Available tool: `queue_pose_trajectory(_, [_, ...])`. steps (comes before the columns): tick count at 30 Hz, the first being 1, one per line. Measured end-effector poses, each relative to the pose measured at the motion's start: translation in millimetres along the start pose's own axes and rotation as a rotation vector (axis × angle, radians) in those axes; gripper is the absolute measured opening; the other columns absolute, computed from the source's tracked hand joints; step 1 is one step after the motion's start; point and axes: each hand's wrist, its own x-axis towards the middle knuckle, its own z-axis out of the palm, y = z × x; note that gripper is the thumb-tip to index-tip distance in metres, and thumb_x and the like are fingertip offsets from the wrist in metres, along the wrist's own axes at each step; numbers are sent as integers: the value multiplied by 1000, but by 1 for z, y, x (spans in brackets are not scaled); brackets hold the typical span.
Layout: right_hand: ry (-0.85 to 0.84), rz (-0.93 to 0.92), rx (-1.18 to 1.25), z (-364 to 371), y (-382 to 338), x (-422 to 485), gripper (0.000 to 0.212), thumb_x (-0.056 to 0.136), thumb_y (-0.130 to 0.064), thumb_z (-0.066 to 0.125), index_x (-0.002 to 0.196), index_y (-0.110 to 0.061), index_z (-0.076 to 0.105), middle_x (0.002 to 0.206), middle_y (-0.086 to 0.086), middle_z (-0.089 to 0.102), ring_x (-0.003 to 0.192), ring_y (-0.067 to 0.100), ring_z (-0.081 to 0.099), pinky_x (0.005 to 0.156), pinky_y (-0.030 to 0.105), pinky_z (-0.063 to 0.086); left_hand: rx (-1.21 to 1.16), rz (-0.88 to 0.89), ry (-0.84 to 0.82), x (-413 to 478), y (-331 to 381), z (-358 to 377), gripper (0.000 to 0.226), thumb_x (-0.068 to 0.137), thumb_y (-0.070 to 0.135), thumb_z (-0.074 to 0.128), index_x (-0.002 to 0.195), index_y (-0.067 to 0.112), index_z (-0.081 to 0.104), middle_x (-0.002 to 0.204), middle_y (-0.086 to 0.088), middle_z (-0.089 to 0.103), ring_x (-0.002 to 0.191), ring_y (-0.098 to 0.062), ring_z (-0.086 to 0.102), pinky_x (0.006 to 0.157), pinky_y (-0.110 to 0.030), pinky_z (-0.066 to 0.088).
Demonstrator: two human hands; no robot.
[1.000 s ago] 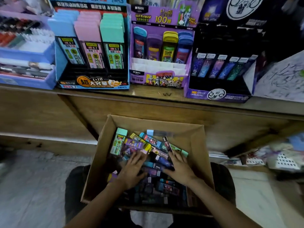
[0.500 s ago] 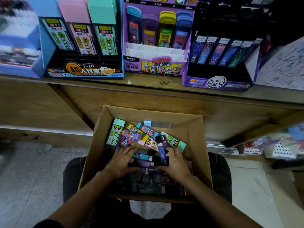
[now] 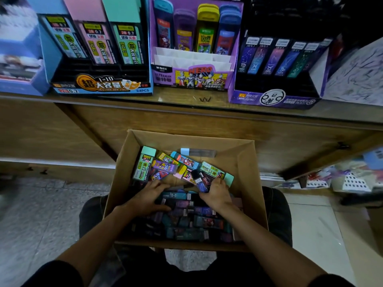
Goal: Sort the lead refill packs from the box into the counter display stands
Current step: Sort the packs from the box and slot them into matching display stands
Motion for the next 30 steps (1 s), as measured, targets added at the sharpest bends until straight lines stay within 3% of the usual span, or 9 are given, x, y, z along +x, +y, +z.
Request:
queue_pose_trajectory(4, [-39,-14,-32,-1,4,-2,66,77,-29,71,123,0,35,122,17,45,115,34,47,93,36,41,-15,21,10,-1,-1,1,76,80,49,66,142,22,32,142,-3,30,130,-18,27,109,-31,29])
queue_pose_trajectory(9, [-52,-29,28,0,7,-7,49,78,-18,69,116,-1,43,116,16,49,107,32,52,87,34,44,-22,-53,217,4,9,11,44,88,46,57,122,20,50,126,-4,46,115,-20,40,90,-29,35])
queue_pose_trajectory(16, [-84,-67,151,-3,14,-7,32,78,-12,70,107,-6,61,109,12,60,99,24,58,81,26,46,0,-217,398,16,31,18,42,89,47,56,113,13,51,116,-9,57,111,-25,49,92,-36,37])
queue_pose_trajectory(19, [-71,-74,188,-1,14,-9,34,79,-13,70,111,-7,61,113,12,59,102,24,57,86,26,45,-51,-188,438,12,37,15,36,91,45,53,110,14,47,104,-9,66,97,-26,61,79,-35,47])
queue_pose_trajectory(22, [-54,-53,200,-4,15,-8,29,79,-12,71,105,-6,60,109,10,64,97,21,59,79,22,43,-113,-194,536,8,42,9,35,93,44,49,108,13,42,92,-10,68,83,-30,66,67,-36,48])
queue_pose_trajectory(25, [-24,1,312,-14,16,-9,25,82,-10,69,103,-5,56,106,11,63,92,18,57,72,22,40,-352,-202,653,6,48,4,32,93,41,50,107,14,42,89,-7,67,81,-27,66,61,-31,46])
queue_pose_trajectory(27, [-45,32,481,-22,13,-13,27,81,-7,70,105,-2,57,106,10,63,91,16,57,68,20,43,-598,-213,634,7,54,2,32,93,41,50,112,16,45,91,1,66,88,-23,66,61,-23,46])
queue_pose_trajectory(29, [-86,36,650,-31,5,-21,28,80,-6,71,104,-1,60,103,8,65,90,15,59,66,15,47,-874,-248,534,8,64,2,44,87,50,54,114,16,48,99,-5,66,99,-26,63,71,-22,49])
queue_pose_trajectory(30, [-111,22,707,-34,1,-27,27,79,-6,71,103,-1,61,101,7,65,90,15,60,66,13,47,-996,-275,467,7,71,3,58,81,59,57,117,14,48,108,-14,64,105,-31,60,82,-31,51])
